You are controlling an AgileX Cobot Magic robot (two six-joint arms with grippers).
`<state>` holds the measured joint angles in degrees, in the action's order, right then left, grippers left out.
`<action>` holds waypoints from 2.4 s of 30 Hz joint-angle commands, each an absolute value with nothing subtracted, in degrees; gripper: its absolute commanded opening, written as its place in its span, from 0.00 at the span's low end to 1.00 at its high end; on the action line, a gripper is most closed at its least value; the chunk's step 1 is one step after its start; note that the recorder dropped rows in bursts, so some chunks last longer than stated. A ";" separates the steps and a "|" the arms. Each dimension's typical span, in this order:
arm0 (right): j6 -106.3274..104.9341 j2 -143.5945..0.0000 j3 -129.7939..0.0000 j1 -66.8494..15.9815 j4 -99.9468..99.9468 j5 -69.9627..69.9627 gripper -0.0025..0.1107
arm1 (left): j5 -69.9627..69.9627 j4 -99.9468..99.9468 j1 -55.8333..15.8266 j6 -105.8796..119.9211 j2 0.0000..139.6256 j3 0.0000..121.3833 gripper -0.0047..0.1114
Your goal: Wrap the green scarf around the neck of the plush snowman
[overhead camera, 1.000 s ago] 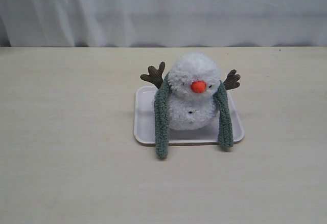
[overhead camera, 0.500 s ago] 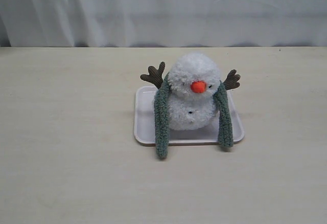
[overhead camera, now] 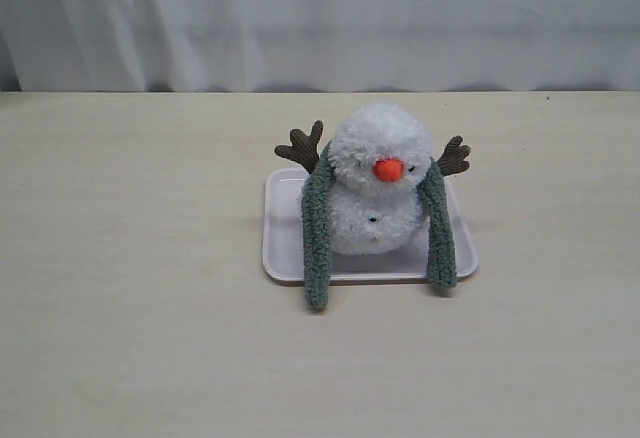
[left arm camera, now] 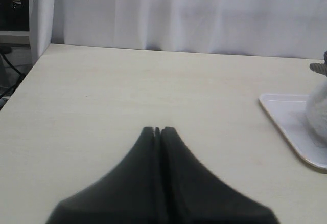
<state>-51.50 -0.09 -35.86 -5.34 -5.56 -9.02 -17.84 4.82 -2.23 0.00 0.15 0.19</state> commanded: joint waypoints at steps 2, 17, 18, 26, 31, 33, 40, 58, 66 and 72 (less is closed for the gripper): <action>-51.18 0.00 -27.33 -4.87 -5.51 -10.59 0.06 | -17.35 4.63 -2.67 0.00 0.00 0.00 0.04; -51.18 0.00 -4.61 -4.87 -5.51 -7.06 0.06 | -17.35 4.63 -2.67 0.00 0.00 0.00 0.04; -51.18 0.00 -3.35 -4.87 -5.51 -7.06 0.06 | -17.35 4.63 -2.67 0.00 0.00 0.00 0.04; -51.18 0.00 0.00 -4.87 -5.51 3.17 0.06 | -17.35 4.63 -2.67 0.00 0.00 0.00 0.04; -51.18 0.00 0.00 -4.87 -5.51 20.22 0.06 | -17.35 4.63 -2.67 0.00 0.00 0.00 0.04; -49.93 0.00 0.00 -4.87 -5.76 20.76 0.06 | -17.35 4.63 -2.67 0.00 0.00 0.00 0.04; -45.82 0.00 0.00 -4.87 -5.76 20.77 0.06 | -17.46 4.61 -2.67 0.00 0.00 0.00 0.04; -43.51 0.00 0.00 -4.87 -6.89 20.73 0.06 | -17.46 4.61 -2.67 0.00 0.00 0.00 0.04; -13.22 0.00 0.00 -4.87 -6.79 20.51 0.06 | -17.46 4.61 -2.67 0.00 0.00 0.00 0.04; -13.00 0.00 0.00 -4.87 -6.65 20.40 0.06 | -17.46 4.61 -2.67 0.00 0.00 0.00 0.04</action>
<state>-14.10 -0.22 -0.10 -5.34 -6.75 20.66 -17.84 4.82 -2.23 0.00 0.15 0.19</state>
